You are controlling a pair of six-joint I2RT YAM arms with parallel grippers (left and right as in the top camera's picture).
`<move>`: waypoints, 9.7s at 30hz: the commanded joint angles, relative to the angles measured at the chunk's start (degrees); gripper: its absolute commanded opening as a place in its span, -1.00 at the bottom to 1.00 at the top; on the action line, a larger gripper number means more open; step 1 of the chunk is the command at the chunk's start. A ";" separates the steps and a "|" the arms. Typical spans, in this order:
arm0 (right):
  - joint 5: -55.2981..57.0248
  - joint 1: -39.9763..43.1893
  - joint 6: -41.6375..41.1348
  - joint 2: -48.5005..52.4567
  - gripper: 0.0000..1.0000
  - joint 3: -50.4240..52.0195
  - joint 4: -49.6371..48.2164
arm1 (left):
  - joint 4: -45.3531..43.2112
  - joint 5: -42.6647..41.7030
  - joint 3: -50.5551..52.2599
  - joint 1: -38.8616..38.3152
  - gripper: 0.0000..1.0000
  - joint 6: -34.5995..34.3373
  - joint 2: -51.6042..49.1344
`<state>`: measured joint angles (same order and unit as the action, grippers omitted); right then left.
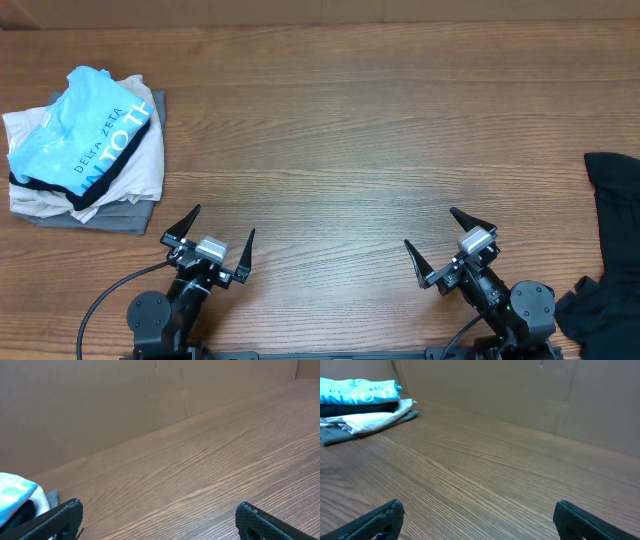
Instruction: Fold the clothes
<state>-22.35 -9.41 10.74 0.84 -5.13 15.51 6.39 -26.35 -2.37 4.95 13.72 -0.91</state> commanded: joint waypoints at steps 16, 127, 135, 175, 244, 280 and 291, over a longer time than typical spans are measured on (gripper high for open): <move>0.87 0.09 0.11 -0.66 1.00 0.24 -0.26 | -0.24 0.42 0.42 -0.26 1.00 0.48 0.63; -1.25 34.25 -34.21 109.96 -0.92 -72.98 12.15 | 61.13 -16.04 -82.60 -0.09 1.00 -10.01 -72.48; -1.53 10.93 -30.51 104.91 -0.92 -72.96 18.27 | 61.57 -8.48 -82.73 -0.09 1.00 -10.05 -72.46; 2.56 22.45 -33.70 94.42 0.55 -72.83 39.52 | 43.17 -0.07 -83.62 -28.44 0.01 -13.70 -112.54; 33.00 9.86 -32.85 105.70 0.45 -57.05 18.78 | 39.34 7.02 -83.62 -31.78 0.56 -14.47 -117.50; 27.87 17.46 -33.00 104.91 -0.83 -62.86 22.73 | 45.27 18.36 -83.62 -31.41 -0.92 -14.80 -117.92; 19.30 17.79 -29.75 104.94 -0.17 -65.24 19.63 | 34.05 -0.24 -83.60 -36.04 -0.21 -12.26 -118.18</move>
<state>1.65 8.43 -20.10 106.04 -69.04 35.33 41.52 -22.79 -85.54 -28.64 0.40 -119.79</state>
